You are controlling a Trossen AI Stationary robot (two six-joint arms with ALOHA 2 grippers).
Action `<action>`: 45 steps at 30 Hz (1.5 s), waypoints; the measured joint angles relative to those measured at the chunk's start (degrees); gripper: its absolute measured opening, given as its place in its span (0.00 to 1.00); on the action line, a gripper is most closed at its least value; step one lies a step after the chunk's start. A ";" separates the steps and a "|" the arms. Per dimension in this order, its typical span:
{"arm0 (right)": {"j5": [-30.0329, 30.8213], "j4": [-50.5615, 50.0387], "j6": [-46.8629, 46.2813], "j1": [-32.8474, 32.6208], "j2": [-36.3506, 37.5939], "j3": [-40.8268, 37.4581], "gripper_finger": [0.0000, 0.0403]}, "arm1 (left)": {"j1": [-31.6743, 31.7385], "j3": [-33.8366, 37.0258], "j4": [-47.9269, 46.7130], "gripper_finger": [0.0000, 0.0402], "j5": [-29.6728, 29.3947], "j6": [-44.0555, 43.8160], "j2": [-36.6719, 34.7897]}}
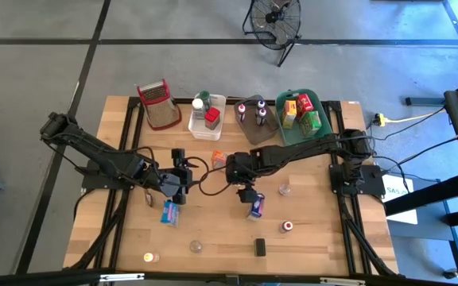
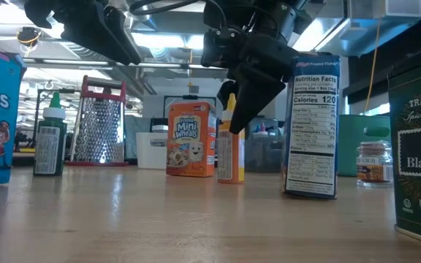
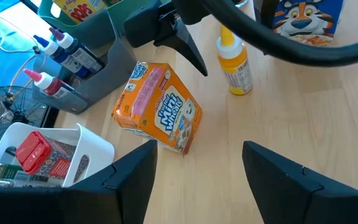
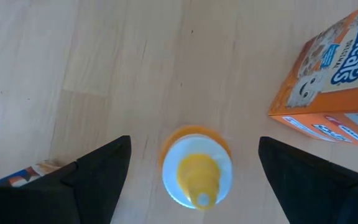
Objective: Pick & Place Kitchen Items
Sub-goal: Put the top yellow food coloring bottle into the black bin
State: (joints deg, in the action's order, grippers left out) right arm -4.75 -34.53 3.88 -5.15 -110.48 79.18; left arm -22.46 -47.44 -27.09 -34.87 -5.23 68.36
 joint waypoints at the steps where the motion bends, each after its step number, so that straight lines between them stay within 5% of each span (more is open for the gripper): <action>1: -0.01 -0.01 0.09 0.00 0.00 0.00 0.88 | 0.00 0.00 0.01 0.58 -0.01 0.00 0.00; 11: 0.00 0.03 1.27 0.00 0.00 -0.02 0.76 | 0.00 0.00 0.01 0.58 0.02 0.00 0.00; 29: 0.02 0.07 1.56 0.66 0.00 -0.04 0.39 | 0.02 0.00 0.00 0.58 0.01 0.00 0.00; 45: 0.03 -2.78 3.22 -0.29 0.00 2.33 0.40 | 0.01 0.00 -0.02 0.57 0.00 0.00 0.00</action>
State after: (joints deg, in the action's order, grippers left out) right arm -4.73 -37.31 7.10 -5.44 -110.48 81.51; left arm -22.45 -47.44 -27.11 -34.87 -5.23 68.36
